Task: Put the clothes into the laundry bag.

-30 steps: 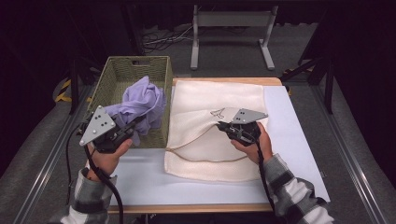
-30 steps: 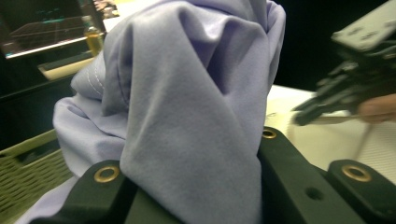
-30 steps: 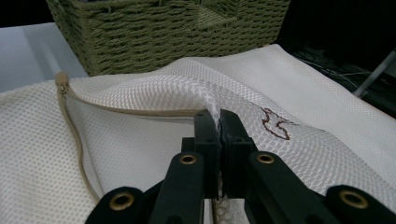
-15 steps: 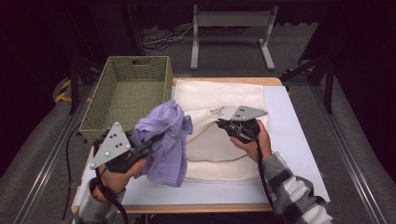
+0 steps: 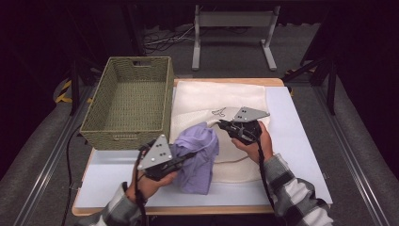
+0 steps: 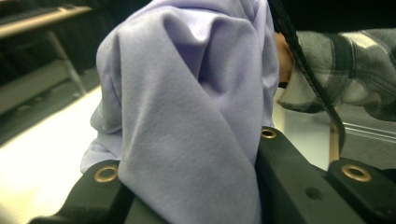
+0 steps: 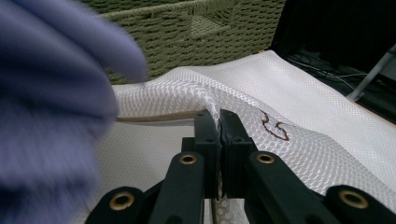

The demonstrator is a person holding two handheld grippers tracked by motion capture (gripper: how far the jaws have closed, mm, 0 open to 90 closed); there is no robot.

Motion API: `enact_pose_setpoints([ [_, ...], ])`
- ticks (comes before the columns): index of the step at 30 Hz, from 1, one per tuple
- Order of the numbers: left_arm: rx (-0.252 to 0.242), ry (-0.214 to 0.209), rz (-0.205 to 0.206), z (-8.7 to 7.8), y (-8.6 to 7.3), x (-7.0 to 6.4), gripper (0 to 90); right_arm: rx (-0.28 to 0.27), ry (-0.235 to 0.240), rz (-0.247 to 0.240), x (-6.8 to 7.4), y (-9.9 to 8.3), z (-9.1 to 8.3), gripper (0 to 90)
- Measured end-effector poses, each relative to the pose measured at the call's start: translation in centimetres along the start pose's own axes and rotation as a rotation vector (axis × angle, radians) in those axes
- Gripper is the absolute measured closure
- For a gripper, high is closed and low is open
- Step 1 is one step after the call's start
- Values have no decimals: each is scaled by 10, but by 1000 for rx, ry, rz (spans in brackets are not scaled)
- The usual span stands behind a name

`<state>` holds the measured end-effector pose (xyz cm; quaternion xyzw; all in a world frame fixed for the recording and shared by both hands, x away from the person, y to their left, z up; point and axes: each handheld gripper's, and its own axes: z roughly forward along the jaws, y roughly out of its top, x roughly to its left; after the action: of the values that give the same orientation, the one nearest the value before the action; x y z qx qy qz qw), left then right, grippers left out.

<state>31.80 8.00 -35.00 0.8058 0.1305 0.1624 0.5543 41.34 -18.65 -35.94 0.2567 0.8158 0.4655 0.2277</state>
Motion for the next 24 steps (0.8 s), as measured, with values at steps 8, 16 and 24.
enact_pose_setpoints([
  [8, 95, -5, -32, 66, -8, -1, 842, -7, 5, -7, 4, 1, -2, 882],
  [16, 144, 87, -109, 97, -16, 11, 842, -32, 26, -8, 7, 5, -12, 882],
  [24, 127, 186, -128, 111, -15, 22, 841, -41, 35, -24, 13, 9, -18, 882],
])
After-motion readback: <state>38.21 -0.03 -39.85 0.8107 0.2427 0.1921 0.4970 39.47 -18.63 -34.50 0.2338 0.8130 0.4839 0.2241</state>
